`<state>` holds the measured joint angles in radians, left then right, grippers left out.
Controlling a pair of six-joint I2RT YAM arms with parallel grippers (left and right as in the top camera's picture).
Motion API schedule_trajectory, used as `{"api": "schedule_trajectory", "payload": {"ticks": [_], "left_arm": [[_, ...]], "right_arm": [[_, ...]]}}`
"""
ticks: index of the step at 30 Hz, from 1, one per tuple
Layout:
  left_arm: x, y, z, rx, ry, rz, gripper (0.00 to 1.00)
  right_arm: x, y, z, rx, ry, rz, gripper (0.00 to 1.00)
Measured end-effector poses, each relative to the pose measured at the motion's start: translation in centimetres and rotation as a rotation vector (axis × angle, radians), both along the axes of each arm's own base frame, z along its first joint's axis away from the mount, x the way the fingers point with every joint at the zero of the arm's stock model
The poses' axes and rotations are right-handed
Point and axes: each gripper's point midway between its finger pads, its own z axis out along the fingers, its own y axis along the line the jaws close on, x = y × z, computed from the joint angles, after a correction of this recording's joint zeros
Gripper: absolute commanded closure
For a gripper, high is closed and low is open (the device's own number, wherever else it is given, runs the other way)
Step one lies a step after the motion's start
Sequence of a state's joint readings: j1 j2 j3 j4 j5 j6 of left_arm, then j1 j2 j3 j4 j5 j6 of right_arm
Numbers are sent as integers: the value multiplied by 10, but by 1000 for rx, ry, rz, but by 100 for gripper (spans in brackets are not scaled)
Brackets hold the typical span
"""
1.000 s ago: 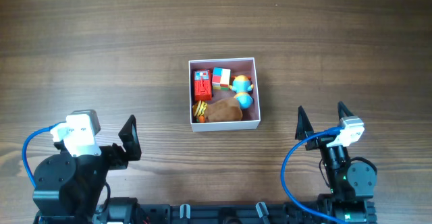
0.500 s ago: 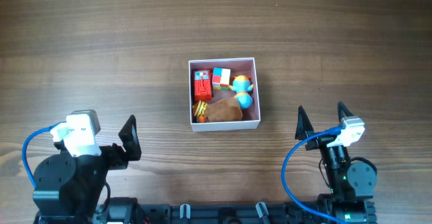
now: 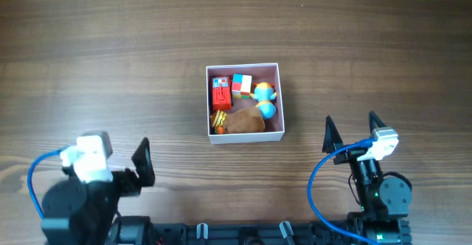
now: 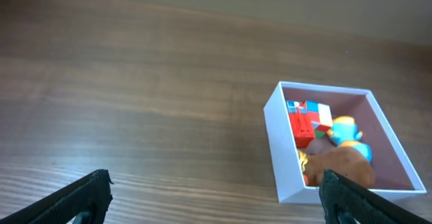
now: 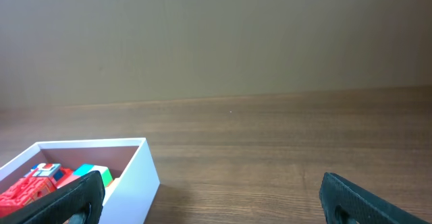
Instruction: Pack container
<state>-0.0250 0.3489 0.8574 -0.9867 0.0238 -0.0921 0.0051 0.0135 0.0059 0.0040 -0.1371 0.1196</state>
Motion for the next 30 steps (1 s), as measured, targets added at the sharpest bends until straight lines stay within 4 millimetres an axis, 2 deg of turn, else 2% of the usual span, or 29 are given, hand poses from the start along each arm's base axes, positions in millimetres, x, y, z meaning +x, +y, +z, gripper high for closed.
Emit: {"api": "schedule_trajectory", "payload": {"ticks": [3, 5, 7, 12, 15, 20, 24, 30], "left_arm": [[-10, 0, -14, -1, -63, -2, 0], [-6, 0, -29, -2, -110, -2, 0], [7, 0, -38, -4, -184, -2, 0], [48, -3, -37, -12, -426, -10, 0], [63, -4, -49, -15, -507, -17, 0], [70, -7, -66, -18, -535, -28, 0], [71, -11, -100, -24, -417, -52, 0], [70, -13, -102, -72, -405, -51, 0]], "right_arm": [[0, 0, 0, 0, 0, 0, 0], [0, 0, 0, 0, 0, 0, 0], [0, 0, 0, 3, 0, 0, 0], [0, 0, 0, 7, 1, 0, 0], [0, 0, 0, 7, 1, 0, 0], [0, 0, 0, 7, 1, 0, 0], [0, 0, 0, 7, 1, 0, 0], [0, 0, 0, 7, 1, 0, 0]]}}
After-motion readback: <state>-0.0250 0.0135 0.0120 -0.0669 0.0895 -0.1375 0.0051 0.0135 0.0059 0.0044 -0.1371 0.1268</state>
